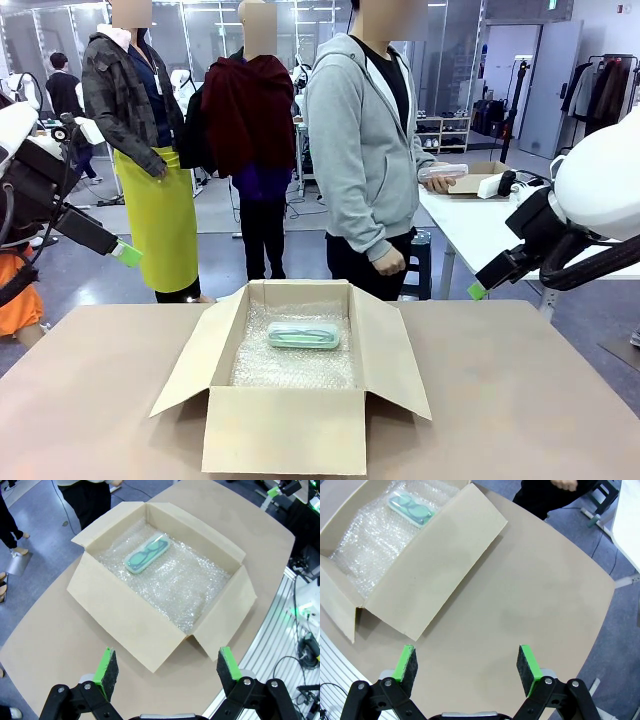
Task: Pack the glasses set securely to prepare it for shipping.
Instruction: Put the Glasses case from the right side of the table into the Package Box.
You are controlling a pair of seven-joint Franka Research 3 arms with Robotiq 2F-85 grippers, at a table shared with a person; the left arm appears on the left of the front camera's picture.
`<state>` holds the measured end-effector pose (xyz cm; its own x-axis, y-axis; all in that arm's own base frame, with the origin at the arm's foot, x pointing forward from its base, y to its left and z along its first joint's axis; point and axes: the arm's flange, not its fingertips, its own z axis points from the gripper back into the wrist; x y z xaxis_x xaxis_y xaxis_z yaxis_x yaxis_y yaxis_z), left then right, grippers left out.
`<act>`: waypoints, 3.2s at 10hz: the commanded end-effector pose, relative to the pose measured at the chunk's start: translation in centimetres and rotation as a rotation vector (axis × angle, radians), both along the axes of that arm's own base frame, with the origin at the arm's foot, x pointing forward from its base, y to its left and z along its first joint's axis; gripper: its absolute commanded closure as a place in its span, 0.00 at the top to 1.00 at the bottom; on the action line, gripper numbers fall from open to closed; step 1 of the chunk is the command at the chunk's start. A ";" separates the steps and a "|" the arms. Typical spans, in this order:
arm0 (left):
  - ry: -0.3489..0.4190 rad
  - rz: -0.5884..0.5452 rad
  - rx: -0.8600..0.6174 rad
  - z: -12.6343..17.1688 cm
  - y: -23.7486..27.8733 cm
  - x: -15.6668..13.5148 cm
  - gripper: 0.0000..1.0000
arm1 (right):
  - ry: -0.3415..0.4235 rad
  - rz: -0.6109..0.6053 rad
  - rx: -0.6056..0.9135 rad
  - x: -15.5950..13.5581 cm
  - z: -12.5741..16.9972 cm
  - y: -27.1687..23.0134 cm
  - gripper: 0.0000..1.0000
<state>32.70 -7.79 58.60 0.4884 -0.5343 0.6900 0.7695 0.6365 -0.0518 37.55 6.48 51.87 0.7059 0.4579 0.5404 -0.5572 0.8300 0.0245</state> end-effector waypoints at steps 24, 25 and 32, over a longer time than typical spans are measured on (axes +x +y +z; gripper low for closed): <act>-0.002 -0.011 -0.008 0.2 0.1 0.0 1.00 | 0.011 -0.016 0.001 0.2 0.1 0.2 1.00; -0.002 -0.011 -0.008 0.2 0.1 0.0 1.00 | 0.000 0.000 0.000 0.0 0.0 0.0 1.00; -0.002 -0.011 -0.008 0.2 0.1 0.0 1.00 | 0.181 -0.124 -0.028 15.6 -0.8 -4.7 1.00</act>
<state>32.70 -7.79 58.62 0.4882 -0.5343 0.6901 0.7695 0.6366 -0.0515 51.69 1.35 50.50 0.8304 0.3698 0.4167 -0.4389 0.8949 0.0806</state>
